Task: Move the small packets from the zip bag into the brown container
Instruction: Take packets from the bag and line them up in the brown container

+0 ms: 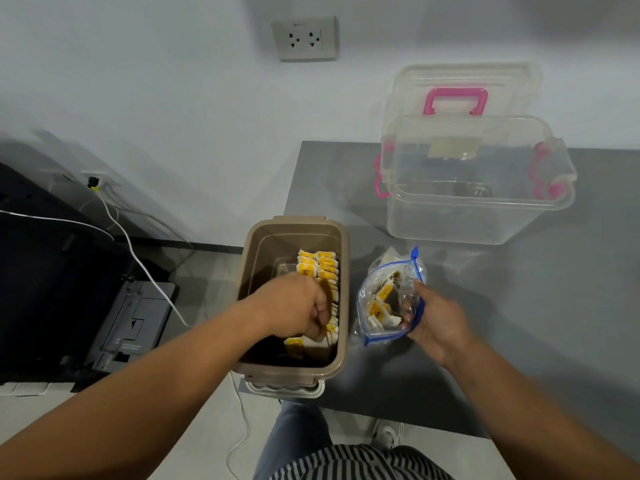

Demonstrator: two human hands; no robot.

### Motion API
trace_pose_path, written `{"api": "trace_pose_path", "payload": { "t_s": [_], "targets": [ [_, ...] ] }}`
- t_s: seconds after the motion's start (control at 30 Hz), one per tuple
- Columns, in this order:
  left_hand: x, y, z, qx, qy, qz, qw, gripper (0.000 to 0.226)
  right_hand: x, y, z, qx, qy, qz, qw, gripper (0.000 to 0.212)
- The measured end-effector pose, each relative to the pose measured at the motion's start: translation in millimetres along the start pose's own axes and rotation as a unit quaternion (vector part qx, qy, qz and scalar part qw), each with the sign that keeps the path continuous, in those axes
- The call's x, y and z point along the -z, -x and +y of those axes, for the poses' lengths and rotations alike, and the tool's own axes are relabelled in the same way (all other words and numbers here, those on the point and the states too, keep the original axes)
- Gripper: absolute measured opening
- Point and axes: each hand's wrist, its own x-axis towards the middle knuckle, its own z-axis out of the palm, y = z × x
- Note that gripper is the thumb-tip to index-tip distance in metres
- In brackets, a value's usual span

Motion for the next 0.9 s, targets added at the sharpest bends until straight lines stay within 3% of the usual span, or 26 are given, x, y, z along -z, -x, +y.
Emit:
{"api": "trace_pose_path", "payload": {
  "t_s": [0.3, 0.4, 0.63, 0.9],
  "targets": [
    [46, 25, 64, -0.031, 0.113, 0.18, 0.977, 0.015, 9, 6, 1, -0.002, -0.012, -0.004, 1.0, 0.028],
    [33, 8, 92, -0.05, 0.105, 0.167, 0.979, 0.016, 13, 8, 2, -0.002, -0.004, 0.0, 1.0, 0.035],
    [-12, -46, 120, -0.084, -0.143, 0.073, 0.983, 0.021, 33, 11, 0, 0.0, -0.002, -0.02, 1.0, 0.03],
    [-44, -60, 129, -0.041, -0.146, 0.057, 0.987, 0.022, 42, 13, -2, -0.003, -0.005, -0.021, 1.0, 0.033]
  ]
}}
